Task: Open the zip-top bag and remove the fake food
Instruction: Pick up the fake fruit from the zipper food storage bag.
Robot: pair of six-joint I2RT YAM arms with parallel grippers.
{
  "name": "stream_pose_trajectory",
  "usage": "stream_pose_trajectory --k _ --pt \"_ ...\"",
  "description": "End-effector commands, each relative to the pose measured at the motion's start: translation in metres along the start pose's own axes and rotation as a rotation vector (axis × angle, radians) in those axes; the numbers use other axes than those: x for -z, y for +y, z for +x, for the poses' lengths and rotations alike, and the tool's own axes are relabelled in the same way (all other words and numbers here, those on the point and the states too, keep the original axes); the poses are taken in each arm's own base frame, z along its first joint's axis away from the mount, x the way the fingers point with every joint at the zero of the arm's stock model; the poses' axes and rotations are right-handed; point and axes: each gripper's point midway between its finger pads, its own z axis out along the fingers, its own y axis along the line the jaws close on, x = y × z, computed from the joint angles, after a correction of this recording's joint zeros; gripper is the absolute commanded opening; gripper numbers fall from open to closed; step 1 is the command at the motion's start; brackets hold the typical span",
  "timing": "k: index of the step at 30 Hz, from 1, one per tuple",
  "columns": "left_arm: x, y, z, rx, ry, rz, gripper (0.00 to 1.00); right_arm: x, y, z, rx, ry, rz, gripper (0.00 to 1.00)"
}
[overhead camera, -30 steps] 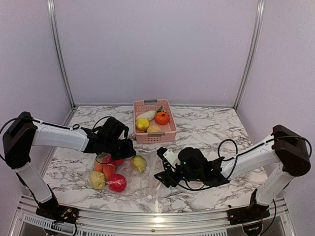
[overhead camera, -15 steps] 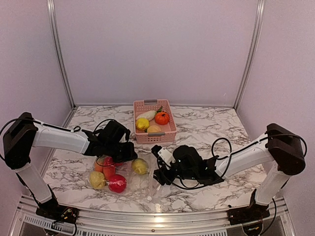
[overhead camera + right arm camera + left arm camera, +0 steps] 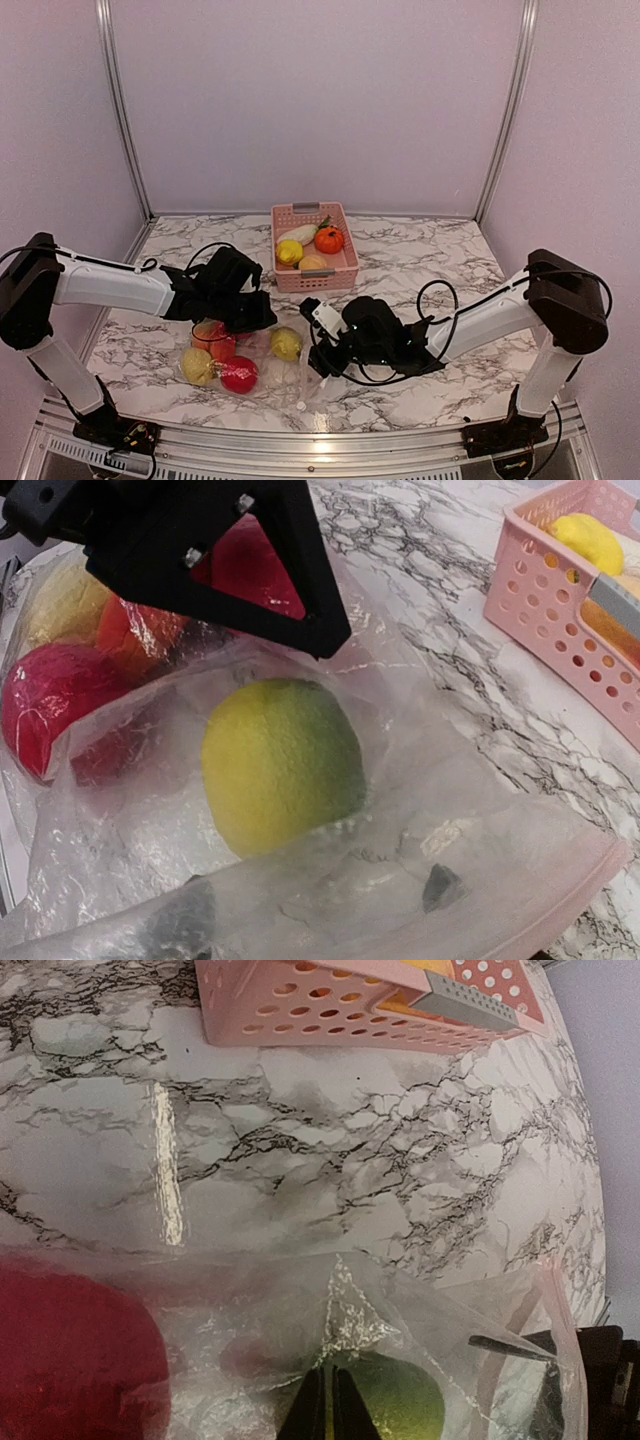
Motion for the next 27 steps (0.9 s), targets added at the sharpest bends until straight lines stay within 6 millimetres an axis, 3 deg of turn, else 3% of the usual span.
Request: stream_pose_trajectory --k 1,6,21,27 --pt "0.028 -0.008 -0.016 -0.033 -0.066 -0.016 0.05 -0.005 0.010 -0.012 0.022 -0.024 -0.026 0.69" --pt "0.030 -0.002 -0.008 -0.029 -0.043 -0.020 0.05 -0.009 0.013 -0.012 0.024 -0.017 -0.039 0.69" --pt "-0.004 -0.003 0.027 -0.012 0.050 0.012 0.04 -0.031 0.023 -0.012 0.046 0.009 -0.069 0.67" --pt "-0.009 -0.003 0.031 -0.010 0.055 0.017 0.04 -0.038 0.024 -0.007 0.043 0.027 -0.070 0.66"
